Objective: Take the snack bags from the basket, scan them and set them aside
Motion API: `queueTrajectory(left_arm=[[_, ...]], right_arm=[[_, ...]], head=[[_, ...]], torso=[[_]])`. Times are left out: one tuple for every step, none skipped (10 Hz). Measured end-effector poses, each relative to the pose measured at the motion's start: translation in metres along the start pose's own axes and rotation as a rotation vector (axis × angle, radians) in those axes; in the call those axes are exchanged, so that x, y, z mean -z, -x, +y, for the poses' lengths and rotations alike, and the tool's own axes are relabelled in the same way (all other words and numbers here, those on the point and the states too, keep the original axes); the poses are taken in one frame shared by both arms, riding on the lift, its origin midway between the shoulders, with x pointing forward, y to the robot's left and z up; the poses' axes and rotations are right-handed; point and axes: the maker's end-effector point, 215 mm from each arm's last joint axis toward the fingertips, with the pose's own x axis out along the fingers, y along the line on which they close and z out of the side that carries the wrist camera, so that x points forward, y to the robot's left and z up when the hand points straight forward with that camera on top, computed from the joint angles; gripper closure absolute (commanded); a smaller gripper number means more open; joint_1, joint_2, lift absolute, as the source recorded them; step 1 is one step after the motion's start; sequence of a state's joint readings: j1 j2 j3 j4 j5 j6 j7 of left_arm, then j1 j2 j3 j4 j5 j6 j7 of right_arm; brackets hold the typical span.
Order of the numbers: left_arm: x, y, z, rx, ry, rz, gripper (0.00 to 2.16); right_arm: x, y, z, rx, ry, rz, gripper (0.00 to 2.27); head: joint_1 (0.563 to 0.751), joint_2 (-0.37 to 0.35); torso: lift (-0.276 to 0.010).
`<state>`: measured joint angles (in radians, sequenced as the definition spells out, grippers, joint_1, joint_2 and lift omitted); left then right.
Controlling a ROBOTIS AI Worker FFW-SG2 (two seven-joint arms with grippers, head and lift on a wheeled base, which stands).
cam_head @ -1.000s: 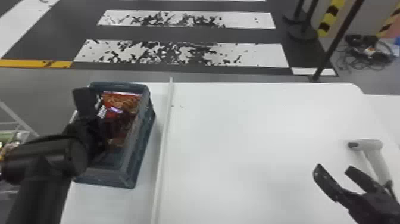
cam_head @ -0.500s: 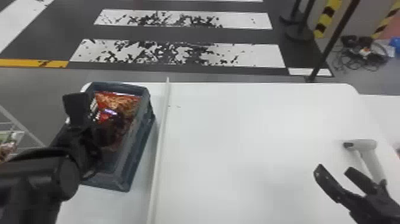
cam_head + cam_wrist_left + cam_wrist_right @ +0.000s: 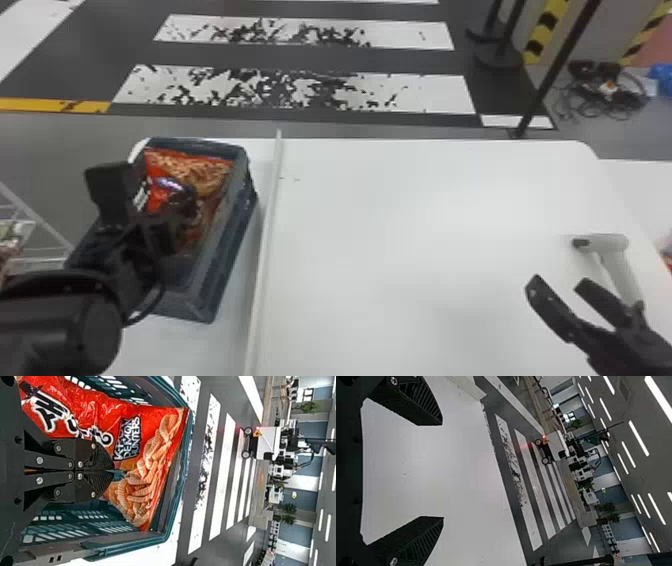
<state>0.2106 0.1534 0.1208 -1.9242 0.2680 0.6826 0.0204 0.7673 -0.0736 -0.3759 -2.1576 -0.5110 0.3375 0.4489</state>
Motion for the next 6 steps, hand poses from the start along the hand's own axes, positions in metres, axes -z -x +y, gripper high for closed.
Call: queueTrajectory(left_arm=[[-0.002, 0.004, 0.001, -0.01, -0.008, -0.009, 2.15], [-0.007, 0.007, 0.003, -0.027, -0.021, -0.02, 2.15], [-0.012, 0.011, 0.006, -0.036, -0.028, -0.031, 2.15], [-0.017, 0.014, 0.01, -0.043, -0.029, -0.043, 2.15], [-0.028, 0.02, 0.011, -0.049, -0.032, -0.065, 2.15], [-0.038, 0.027, 0.008, -0.047, -0.035, -0.088, 2.15]], right_arm=[[-0.001, 0.0, 0.001, -0.006, -0.001, -0.002, 0.08], [-0.001, 0.001, 0.001, -0.008, -0.003, -0.004, 0.08], [-0.002, 0.002, 0.001, -0.009, -0.002, -0.007, 0.08], [-0.003, 0.003, 0.001, -0.01, -0.002, -0.01, 0.08], [-0.005, 0.005, -0.001, -0.009, -0.005, -0.015, 0.08], [-0.006, 0.006, -0.002, -0.007, -0.008, -0.018, 0.08]], head=[[0.695, 0.001], [0.695, 0.004], [0.695, 0.008], [0.695, 0.013], [0.695, 0.013], [0.695, 0.01]], torso=[[-0.075], [-0.075], [-0.075], [-0.075], [-0.075], [-0.075]])
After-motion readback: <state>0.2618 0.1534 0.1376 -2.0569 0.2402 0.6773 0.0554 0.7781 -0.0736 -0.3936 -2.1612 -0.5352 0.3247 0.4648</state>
